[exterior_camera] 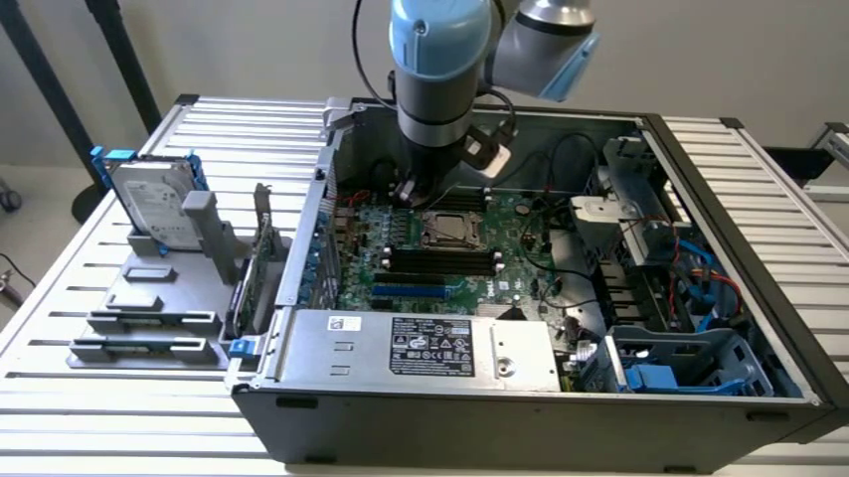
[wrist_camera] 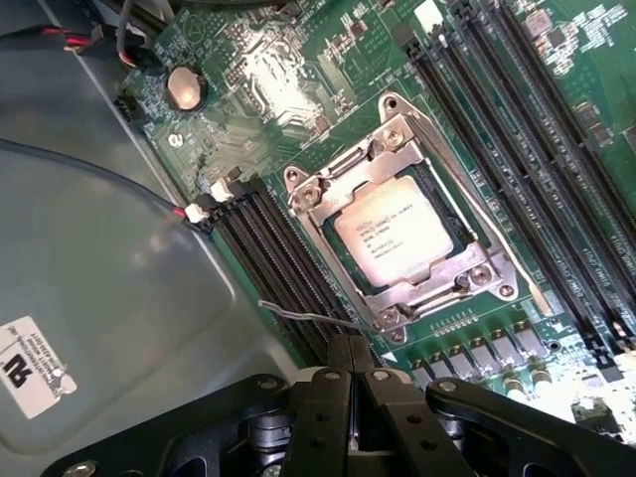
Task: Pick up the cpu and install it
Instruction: 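Install the first cpu locking lever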
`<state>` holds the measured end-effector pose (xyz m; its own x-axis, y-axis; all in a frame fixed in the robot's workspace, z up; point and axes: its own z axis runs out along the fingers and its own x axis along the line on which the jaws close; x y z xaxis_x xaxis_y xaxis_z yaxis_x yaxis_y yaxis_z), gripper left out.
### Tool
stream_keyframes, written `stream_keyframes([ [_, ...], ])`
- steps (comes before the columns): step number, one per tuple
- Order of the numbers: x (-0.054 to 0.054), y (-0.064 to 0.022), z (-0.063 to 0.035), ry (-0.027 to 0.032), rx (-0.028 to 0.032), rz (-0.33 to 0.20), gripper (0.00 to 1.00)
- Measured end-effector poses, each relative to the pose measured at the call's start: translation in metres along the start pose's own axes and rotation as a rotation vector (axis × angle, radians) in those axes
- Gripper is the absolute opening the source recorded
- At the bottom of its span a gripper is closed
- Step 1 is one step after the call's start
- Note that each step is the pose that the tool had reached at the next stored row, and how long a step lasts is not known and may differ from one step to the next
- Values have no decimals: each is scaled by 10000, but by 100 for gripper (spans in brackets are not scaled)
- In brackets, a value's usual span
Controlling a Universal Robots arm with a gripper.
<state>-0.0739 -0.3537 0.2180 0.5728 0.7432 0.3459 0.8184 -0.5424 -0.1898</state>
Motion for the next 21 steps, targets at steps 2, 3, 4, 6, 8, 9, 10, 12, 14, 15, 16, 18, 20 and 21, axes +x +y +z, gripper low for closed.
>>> stream_keyframes([
  [2,5,-6,45,-2,-12,15,11],
  [3,5,-7,64,-8,-19,22,11],
  [4,4,-8,80,-20,-31,31,11],
  [6,7,-12,111,-38,-51,45,11],
  [8,12,-17,137,-49,-67,60,11],
  [9,16,-20,150,-57,-78,69,11],
  [10,18,-23,161,-63,-89,77,11],
  [12,18,-23,171,-93,-115,88,11],
  [14,18,-24,178,-143,-157,99,11],
  [15,18,-25,184,-174,-182,103,11],
  [16,20,-26,190,-204,-204,103,11],
  [18,22,-28,203,-262,-248,106,11],
  [20,27,-33,217,-317,-289,108,11],
  [21,29,-34,223,-341,-307,108,11],
])
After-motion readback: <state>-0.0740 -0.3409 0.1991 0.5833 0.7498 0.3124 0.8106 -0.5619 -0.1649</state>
